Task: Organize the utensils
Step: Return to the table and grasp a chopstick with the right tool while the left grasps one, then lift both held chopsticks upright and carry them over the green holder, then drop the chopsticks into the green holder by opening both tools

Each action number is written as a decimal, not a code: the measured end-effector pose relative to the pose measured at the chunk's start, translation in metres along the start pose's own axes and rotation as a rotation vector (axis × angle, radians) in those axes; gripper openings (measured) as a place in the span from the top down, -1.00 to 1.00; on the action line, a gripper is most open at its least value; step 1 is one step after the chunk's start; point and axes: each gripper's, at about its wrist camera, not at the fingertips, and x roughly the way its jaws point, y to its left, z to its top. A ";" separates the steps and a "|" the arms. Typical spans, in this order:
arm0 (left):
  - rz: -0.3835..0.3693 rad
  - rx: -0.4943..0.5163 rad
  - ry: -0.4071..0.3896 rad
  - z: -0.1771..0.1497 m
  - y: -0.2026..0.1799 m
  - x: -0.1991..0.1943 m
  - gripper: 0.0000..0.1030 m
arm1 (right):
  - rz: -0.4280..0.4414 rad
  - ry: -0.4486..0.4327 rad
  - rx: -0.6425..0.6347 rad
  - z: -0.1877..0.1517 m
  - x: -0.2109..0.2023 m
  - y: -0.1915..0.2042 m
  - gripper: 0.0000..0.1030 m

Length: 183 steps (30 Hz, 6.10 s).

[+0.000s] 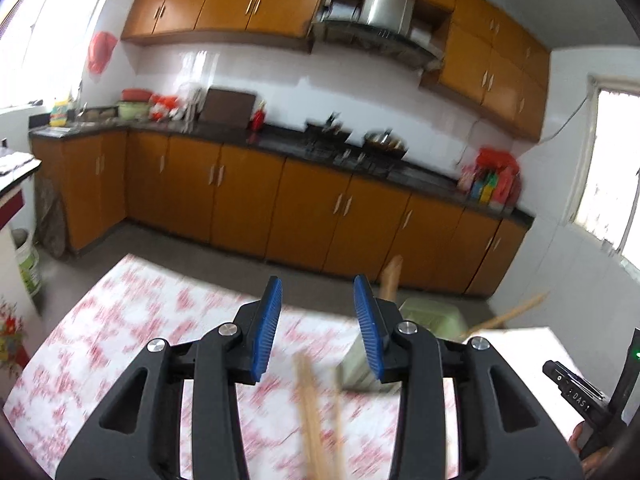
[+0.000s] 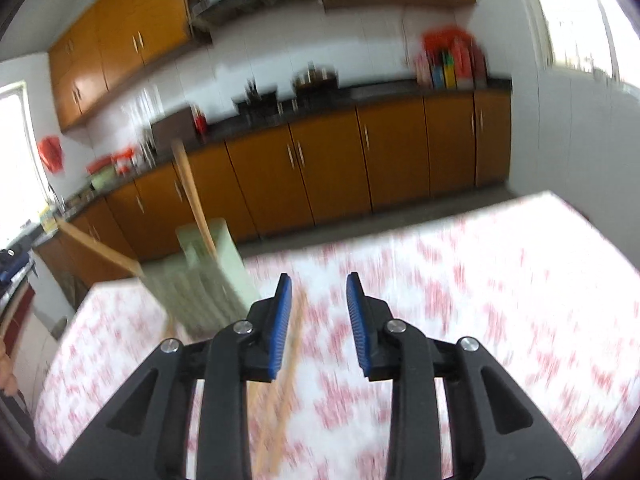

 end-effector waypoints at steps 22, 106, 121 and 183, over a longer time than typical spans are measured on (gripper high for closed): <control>-0.033 -0.001 0.384 -0.129 0.021 0.054 0.27 | -0.087 0.310 -0.072 -0.098 0.093 0.020 0.85; 0.070 0.099 0.339 -0.106 0.036 0.033 0.86 | -0.081 0.105 -0.091 -0.054 0.019 -0.005 0.85; 0.007 0.036 0.083 -0.020 0.024 -0.013 0.86 | -0.021 -0.110 -0.072 0.009 -0.035 0.004 0.85; -0.103 0.047 -0.148 0.048 -0.077 0.034 0.85 | 0.186 -0.148 -0.140 0.098 0.009 0.099 0.80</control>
